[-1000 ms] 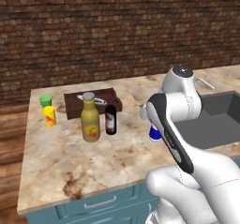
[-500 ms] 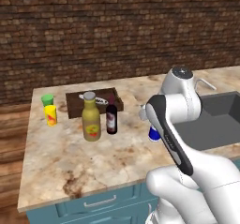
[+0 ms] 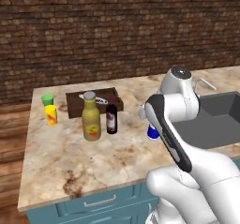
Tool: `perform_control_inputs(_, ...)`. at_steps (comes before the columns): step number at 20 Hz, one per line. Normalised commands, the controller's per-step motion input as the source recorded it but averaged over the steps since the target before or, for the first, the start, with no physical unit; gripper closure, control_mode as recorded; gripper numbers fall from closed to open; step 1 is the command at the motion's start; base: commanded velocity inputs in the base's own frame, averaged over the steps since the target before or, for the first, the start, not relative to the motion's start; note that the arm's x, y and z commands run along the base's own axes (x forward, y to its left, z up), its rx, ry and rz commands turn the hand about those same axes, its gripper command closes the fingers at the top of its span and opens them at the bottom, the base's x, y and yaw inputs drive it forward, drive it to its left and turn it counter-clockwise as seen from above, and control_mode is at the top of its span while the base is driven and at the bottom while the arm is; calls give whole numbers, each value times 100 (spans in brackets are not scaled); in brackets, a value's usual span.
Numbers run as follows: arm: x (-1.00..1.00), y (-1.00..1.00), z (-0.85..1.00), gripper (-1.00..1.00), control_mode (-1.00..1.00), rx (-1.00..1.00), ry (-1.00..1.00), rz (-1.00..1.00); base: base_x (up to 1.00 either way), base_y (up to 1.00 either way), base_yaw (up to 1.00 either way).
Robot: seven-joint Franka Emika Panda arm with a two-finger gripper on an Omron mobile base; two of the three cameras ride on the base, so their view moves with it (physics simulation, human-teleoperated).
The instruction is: Place the drinks on the dining counter in a tight cluster.
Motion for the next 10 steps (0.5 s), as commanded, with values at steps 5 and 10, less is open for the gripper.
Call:
perform_control_inputs(5,67,-1,12,100,-100,-1,13,17,0,0,0)
perform_control_inputs(10,72,-2,0,100,-100,0,4,12,0,0,0)
